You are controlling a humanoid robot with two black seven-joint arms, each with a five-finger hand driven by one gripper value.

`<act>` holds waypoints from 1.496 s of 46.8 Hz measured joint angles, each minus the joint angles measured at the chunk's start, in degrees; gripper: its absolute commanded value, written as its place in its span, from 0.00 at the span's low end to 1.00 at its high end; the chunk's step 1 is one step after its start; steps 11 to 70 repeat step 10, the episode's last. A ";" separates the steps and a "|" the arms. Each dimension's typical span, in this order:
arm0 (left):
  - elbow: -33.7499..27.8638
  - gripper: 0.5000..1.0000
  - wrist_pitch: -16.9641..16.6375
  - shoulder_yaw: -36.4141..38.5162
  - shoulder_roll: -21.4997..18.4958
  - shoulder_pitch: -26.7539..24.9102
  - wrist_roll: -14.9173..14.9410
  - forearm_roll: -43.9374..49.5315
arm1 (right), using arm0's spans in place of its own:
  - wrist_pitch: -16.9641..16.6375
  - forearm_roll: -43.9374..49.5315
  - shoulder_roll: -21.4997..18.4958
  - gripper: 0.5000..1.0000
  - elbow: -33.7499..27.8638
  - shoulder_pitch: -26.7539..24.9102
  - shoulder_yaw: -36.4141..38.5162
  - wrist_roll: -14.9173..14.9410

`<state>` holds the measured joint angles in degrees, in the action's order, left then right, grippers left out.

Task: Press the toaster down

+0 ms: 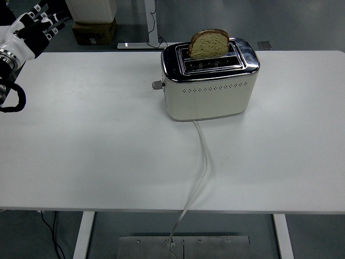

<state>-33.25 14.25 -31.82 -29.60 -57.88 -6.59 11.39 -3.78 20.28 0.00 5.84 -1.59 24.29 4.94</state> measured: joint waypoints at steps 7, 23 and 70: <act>5.47 1.00 4.16 -2.87 -0.03 2.47 -0.12 -0.23 | 0.00 0.03 0.00 1.00 -0.02 0.01 -0.04 -0.01; 7.73 1.00 5.47 -2.95 0.12 2.98 -0.55 -0.23 | 0.00 0.03 0.00 1.00 -0.03 0.01 -0.04 -0.03; 7.73 1.00 5.47 -2.95 0.12 2.98 -0.55 -0.23 | 0.00 0.03 0.00 1.00 -0.03 0.01 -0.04 -0.03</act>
